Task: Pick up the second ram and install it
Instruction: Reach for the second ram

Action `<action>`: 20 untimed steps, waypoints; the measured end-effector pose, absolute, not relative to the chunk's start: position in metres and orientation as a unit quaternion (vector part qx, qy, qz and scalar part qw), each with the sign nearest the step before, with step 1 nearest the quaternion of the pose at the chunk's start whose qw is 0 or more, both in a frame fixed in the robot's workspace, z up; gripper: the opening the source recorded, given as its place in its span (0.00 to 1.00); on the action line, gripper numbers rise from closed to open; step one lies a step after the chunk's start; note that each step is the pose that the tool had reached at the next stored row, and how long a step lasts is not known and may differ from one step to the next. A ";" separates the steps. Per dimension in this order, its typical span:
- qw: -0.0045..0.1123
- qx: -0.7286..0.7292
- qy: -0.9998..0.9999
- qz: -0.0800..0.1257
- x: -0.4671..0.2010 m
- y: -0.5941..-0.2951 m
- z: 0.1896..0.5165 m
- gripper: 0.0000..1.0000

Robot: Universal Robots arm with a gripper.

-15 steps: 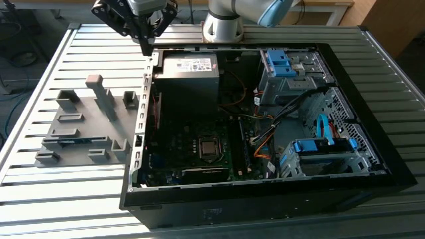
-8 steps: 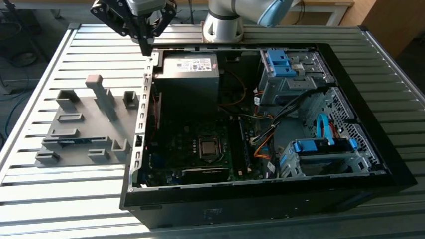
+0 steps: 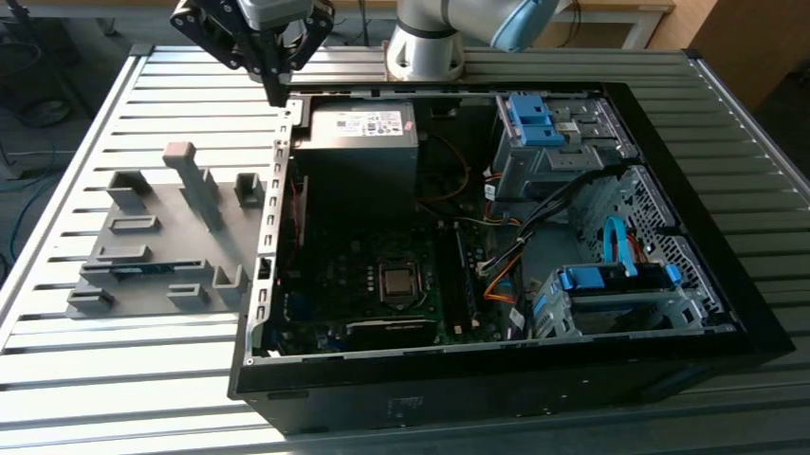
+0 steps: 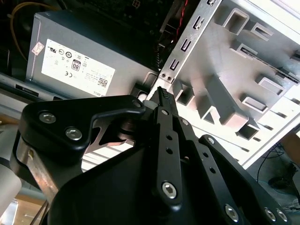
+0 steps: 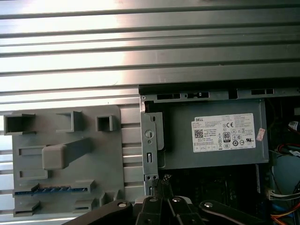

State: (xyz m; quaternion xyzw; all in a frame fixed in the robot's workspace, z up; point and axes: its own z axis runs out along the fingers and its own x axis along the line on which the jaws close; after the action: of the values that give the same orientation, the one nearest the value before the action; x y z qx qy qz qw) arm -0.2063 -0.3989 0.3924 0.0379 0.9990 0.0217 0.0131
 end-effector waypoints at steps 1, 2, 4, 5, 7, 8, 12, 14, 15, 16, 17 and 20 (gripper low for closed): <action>0.013 0.038 0.999 0.022 -0.206 -0.399 0.392 0.11; 0.013 0.038 0.999 0.022 -0.207 -0.399 0.392 0.11; 0.013 0.038 0.999 0.022 -0.207 -0.399 0.392 0.11; 0.013 0.038 0.999 0.022 -0.207 -0.399 0.392 0.11; 0.013 0.038 0.999 0.022 -0.208 -0.399 0.392 0.11; 0.013 0.038 0.999 0.022 -0.209 -0.399 0.392 0.11; 0.013 0.038 0.999 0.022 -0.209 -0.399 0.392 0.11; 0.013 0.038 0.999 0.022 -0.210 -0.399 0.392 0.11; 0.013 0.038 0.999 0.022 -0.210 -0.399 0.392 0.11; 0.013 0.038 0.999 0.022 -0.210 -0.399 0.392 0.11; 0.013 0.038 0.999 0.022 -0.211 -0.399 0.392 0.11; 0.013 0.038 0.999 0.022 -0.211 -0.399 0.392 0.11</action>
State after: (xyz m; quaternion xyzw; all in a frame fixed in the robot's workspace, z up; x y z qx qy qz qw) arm -0.2113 -0.3989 0.3922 0.0379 0.9990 0.0217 0.0131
